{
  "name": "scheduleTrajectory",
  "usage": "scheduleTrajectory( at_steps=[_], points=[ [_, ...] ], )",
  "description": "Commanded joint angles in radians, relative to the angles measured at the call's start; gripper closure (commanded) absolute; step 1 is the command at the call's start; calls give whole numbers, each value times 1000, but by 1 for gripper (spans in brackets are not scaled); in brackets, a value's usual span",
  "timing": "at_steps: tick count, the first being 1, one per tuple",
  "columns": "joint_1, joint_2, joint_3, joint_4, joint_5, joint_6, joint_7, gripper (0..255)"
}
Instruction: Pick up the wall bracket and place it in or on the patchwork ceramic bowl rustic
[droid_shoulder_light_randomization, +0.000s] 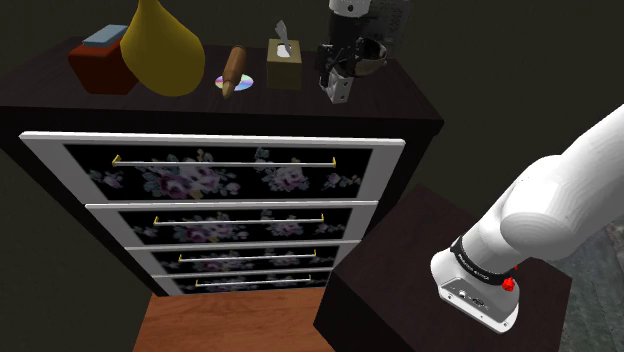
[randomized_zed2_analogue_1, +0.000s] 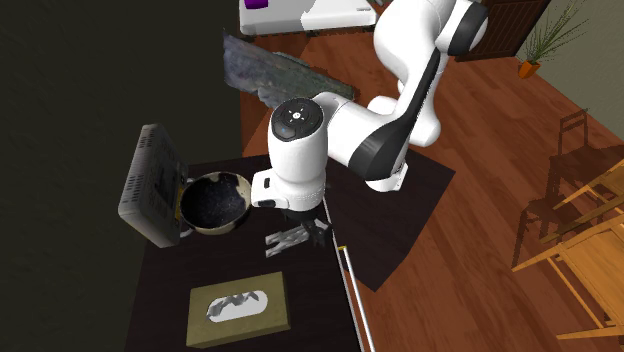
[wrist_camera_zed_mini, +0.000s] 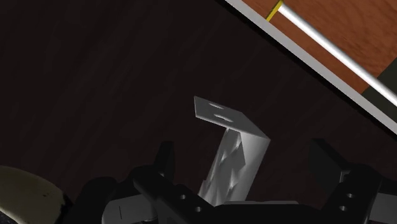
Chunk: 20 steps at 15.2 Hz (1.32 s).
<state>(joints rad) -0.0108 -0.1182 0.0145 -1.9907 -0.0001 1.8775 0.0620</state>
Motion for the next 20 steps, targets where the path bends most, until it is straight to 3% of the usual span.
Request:
scheduleTrajectory(
  at_steps=[1, 2, 3, 12, 20],
  points=[
    [0, 0, 0, 0, 0, 0, 0, 0],
    [0, 0, 0, 0, 0, 0, 0, 0],
    [0, 0, 0, 0, 0, 0, 0, 255],
    [0, 0, 0, 0, 0, 0, 0, 255],
    [0, -5, 0, 102, 0, -107, 0, 255]
  ],
)
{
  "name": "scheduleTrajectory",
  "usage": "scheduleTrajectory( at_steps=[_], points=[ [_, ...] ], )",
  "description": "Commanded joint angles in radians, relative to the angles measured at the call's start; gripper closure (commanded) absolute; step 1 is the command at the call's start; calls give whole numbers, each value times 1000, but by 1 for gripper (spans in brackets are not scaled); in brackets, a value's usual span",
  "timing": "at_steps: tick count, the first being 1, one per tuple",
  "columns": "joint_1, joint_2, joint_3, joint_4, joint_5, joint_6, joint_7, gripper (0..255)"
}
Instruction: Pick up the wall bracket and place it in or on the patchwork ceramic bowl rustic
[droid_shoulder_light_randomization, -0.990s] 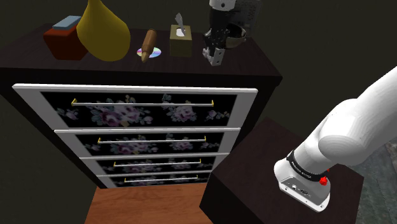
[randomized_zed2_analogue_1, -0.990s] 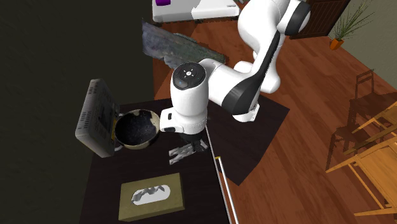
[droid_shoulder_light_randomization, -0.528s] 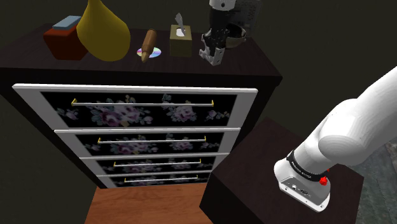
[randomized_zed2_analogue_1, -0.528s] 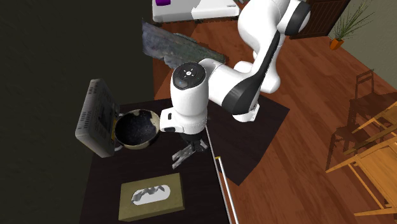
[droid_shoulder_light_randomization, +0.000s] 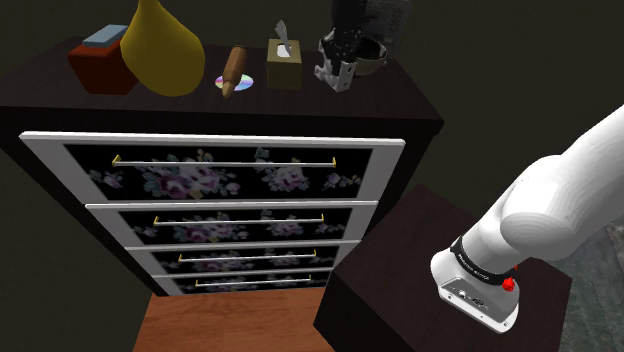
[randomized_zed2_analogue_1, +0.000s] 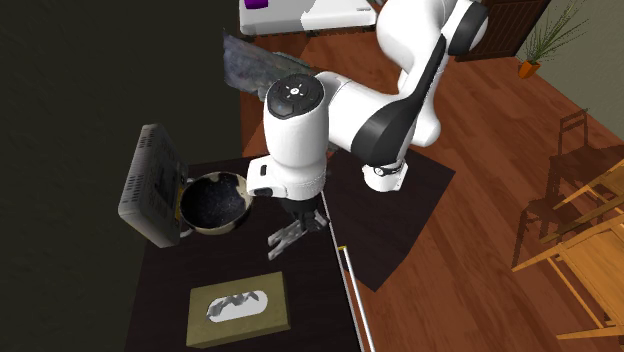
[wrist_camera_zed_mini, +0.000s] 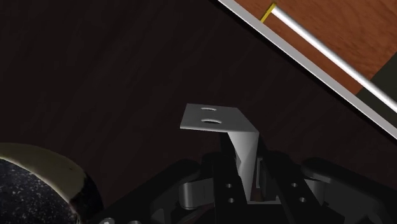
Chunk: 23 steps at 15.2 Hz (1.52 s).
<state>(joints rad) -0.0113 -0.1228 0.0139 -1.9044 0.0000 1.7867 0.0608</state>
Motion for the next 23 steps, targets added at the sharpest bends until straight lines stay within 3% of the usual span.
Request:
scheduleTrajectory(
  at_steps=[1, 23],
  points=[
    [0, 0, 1, 30, 0, -30, 1, 255],
    [0, 71, 1, 412, -1, -342, 1, 255]
  ],
)
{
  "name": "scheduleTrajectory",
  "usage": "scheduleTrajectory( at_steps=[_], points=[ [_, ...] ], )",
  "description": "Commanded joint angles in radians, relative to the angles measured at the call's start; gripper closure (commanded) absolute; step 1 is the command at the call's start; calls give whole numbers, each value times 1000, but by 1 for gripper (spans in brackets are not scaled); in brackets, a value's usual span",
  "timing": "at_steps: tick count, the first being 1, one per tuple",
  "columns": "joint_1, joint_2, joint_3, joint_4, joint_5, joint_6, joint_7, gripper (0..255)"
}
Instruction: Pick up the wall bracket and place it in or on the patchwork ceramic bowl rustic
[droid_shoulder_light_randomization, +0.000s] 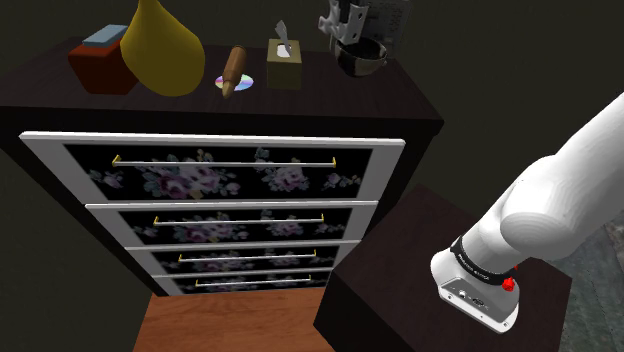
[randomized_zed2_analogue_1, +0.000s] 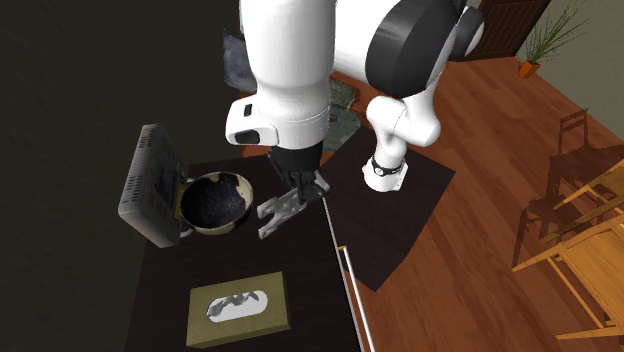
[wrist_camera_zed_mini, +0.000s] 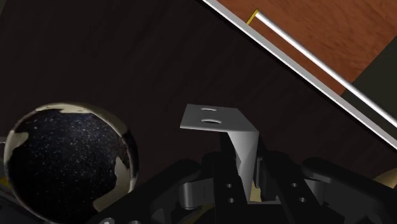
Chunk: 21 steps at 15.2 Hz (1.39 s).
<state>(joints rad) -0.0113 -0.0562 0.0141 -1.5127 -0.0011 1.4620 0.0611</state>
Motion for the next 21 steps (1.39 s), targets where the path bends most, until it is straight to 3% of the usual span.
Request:
scheduleTrajectory(
  at_steps=[1, 9, 14, 15, 21],
  points=[
    [1, 11, 1, 43, 0, -33, 1, 255],
    [-83, 125, -82, 202, 5, -77, -164, 255],
    [-154, 251, -133, 382, 24, -132, -279, 255],
    [-179, 303, -147, 458, 35, -157, -314, 255],
    [-172, 239, -144, 279, 25, -42, -310, 255]
  ],
)
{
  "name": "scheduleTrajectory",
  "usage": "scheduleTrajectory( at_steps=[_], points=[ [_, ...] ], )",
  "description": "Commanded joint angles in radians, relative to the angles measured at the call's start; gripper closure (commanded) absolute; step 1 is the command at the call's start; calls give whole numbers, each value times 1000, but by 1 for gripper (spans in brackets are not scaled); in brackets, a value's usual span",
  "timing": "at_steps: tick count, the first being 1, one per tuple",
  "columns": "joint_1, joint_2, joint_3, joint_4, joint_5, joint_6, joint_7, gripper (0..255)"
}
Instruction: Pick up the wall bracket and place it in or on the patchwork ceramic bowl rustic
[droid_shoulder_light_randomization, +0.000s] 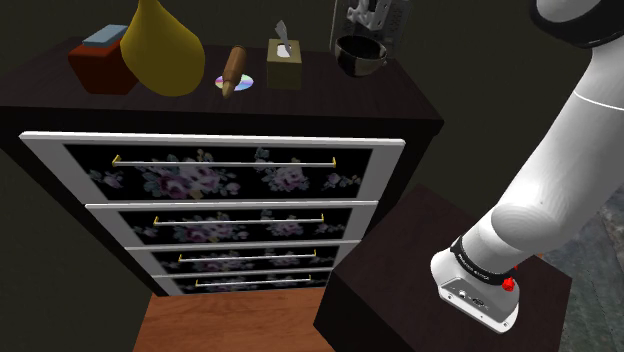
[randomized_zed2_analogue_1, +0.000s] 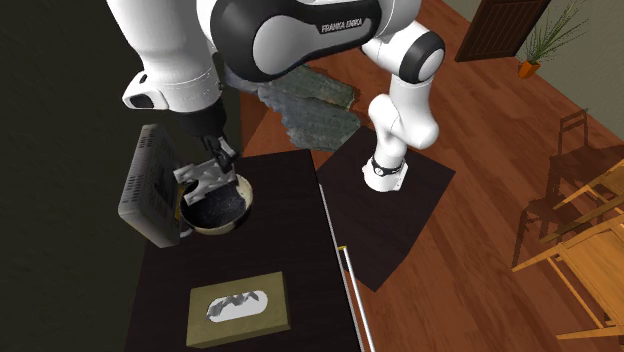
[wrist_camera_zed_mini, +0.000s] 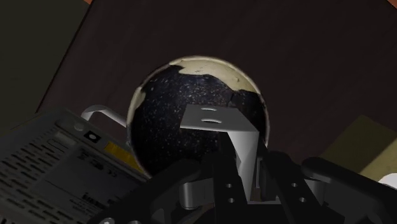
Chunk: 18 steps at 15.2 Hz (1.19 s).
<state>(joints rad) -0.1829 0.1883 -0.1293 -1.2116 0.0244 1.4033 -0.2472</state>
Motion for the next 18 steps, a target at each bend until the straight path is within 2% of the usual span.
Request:
scheduleTrajectory(
  at_steps=[1, 9, 17, 18],
  points=[
    [1, -14, 0, -47, -2, 34, -1, 255],
    [6, -62, 2, -223, -9, 162, 2, 255],
    [6, -63, 2, -229, -9, 167, 2, 255],
    [6, -63, 2, -229, -9, 167, 2, 0]
  ],
)
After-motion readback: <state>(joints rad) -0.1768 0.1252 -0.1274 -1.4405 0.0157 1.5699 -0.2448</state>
